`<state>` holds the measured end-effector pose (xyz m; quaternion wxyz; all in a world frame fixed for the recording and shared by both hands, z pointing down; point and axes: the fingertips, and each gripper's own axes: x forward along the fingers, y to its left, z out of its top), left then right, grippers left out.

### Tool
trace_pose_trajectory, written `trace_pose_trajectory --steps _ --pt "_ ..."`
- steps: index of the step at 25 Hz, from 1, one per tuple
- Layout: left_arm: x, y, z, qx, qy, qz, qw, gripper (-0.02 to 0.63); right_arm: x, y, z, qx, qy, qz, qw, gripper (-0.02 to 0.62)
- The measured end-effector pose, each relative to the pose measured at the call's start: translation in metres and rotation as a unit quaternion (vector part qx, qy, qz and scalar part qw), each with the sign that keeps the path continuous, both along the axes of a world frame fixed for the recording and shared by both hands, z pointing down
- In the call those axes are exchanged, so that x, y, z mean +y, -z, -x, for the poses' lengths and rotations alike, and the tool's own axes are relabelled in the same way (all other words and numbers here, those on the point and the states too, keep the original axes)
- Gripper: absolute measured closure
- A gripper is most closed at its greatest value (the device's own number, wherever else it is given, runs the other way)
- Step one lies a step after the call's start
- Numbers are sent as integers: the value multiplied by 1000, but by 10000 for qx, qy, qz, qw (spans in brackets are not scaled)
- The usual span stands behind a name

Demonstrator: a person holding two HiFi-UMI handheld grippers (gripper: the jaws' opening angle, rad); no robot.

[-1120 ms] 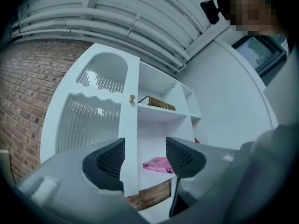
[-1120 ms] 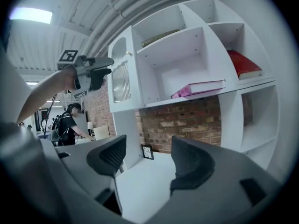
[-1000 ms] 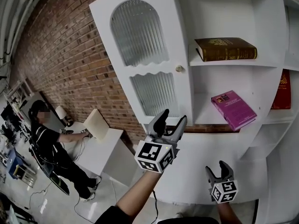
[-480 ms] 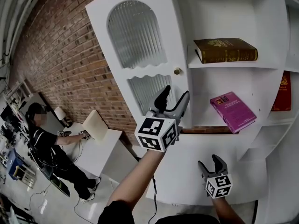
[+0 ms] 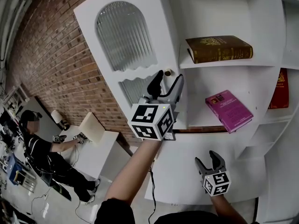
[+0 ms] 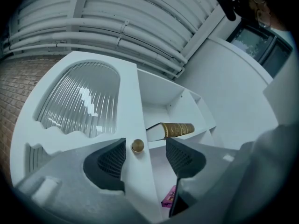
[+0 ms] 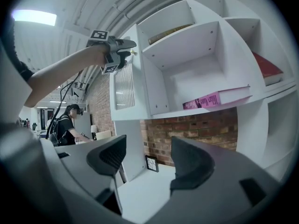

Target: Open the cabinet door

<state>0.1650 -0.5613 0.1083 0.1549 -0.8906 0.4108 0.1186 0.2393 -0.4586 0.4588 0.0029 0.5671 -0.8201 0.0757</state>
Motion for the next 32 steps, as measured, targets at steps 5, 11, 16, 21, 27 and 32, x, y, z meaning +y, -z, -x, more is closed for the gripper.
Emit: trace_pose_trajectory --steps 5,11,16,21,27,32 --pt "-8 1 -4 -69 117 7 9999 342 -1 -1 -6 -47 -79 -47 9999 310" --pt "-12 5 -1 -128 442 -43 9989 382 4 -5 -9 -27 -98 7 9999 310" --pt "-18 5 3 -147 610 -65 9980 492 7 -9 -13 -25 -114 53 9999 310" --pt "-17 5 5 -135 667 -101 9976 508 12 -11 -18 -14 -148 69 9999 311" --pt "-10 5 10 104 482 3 9988 509 17 -3 -15 -10 -117 -5 9999 311" --pt "-1 5 15 155 384 73 9991 512 19 6 -13 7 -99 -73 9999 311"
